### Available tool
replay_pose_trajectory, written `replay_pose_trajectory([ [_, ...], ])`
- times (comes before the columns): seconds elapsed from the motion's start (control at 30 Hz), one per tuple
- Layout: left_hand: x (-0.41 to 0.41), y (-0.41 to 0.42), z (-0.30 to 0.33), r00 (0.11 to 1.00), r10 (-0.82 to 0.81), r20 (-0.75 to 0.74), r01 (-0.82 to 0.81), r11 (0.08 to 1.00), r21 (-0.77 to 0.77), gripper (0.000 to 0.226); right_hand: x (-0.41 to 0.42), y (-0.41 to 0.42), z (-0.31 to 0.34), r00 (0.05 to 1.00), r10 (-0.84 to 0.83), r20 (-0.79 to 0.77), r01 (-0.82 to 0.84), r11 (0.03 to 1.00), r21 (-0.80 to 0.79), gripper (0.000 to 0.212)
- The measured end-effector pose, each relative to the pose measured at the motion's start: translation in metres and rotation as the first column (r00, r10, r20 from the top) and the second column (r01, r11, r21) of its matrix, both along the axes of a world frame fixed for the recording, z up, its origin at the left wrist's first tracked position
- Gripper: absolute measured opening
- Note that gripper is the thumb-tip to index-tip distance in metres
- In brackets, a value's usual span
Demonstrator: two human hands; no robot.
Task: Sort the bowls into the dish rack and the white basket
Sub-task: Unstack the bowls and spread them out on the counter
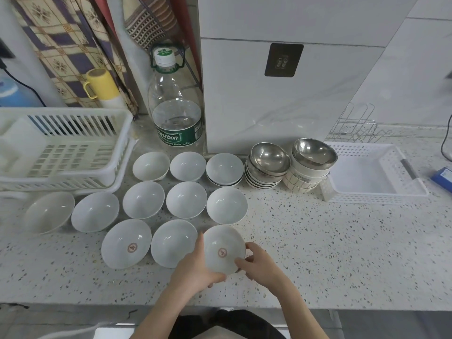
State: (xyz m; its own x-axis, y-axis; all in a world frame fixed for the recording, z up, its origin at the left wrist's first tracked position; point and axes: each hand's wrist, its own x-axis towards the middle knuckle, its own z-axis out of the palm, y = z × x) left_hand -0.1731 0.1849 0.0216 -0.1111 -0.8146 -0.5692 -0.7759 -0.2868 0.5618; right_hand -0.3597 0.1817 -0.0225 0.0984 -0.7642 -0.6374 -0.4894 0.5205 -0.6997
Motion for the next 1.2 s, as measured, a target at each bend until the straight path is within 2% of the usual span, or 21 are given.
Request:
replay_pose_trajectory([
  [0.07,0.000,-0.005,0.001,1.000,0.016,0.020,-0.016,0.999,0.037,0.116,-0.002,-0.002,0.001,1.000,0.014,0.008,-0.014,1.000,0.015,0.031],
  [0.13,0.001,-0.014,0.003,0.999,0.053,-0.001,-0.053,0.998,0.037,0.114,-0.006,-0.004,0.003,1.000,0.022,-0.003,-0.022,1.000,0.013,0.032],
  [0.23,0.001,-0.031,0.006,0.985,0.134,-0.105,-0.135,0.991,0.003,0.090,-0.016,-0.012,0.014,0.998,-0.047,-0.033,0.046,0.999,-0.028,0.039],
  [0.33,-0.005,-0.060,0.006,0.930,0.268,-0.253,-0.281,0.959,-0.019,0.063,-0.030,-0.030,0.033,0.975,-0.218,-0.047,0.209,0.967,-0.145,0.030],
  [0.5,-0.017,-0.128,0.003,0.810,0.436,-0.392,-0.475,0.880,-0.003,0.032,-0.051,-0.071,0.067,0.854,-0.519,0.044,0.502,0.799,-0.330,0.017],
  [0.6,-0.017,-0.160,0.000,0.851,0.426,-0.307,-0.469,0.879,-0.081,0.021,-0.059,-0.094,0.080,0.794,-0.604,0.071,0.583,0.723,-0.370,0.023],
  [0.67,-0.015,-0.176,-0.003,0.892,0.405,-0.202,-0.434,0.892,-0.128,0.024,-0.062,-0.107,0.083,0.773,-0.633,0.042,0.594,0.698,-0.401,0.029],
  [0.77,-0.011,-0.193,-0.011,0.925,0.373,-0.073,-0.380,0.914,-0.143,0.039,-0.062,-0.120,0.081,0.752,-0.659,-0.003,0.601,0.688,-0.406,0.038],
  [0.93,-0.010,-0.205,-0.023,0.928,0.371,0.010,-0.363,0.912,-0.191,0.033,-0.060,-0.135,0.075,0.720,-0.693,-0.042,0.626,0.674,-0.391,0.047],
  [1.03,-0.014,-0.207,-0.026,0.933,0.358,0.042,-0.338,0.909,-0.243,0.030,-0.060,-0.144,0.074,0.707,-0.704,-0.065,0.636,0.674,-0.376,0.043],
  [1.2,-0.015,-0.211,-0.027,0.924,0.382,0.035,-0.358,0.892,-0.275,0.038,-0.056,-0.155,0.076,0.726,-0.678,-0.113,0.597,0.704,-0.385,0.025],
])
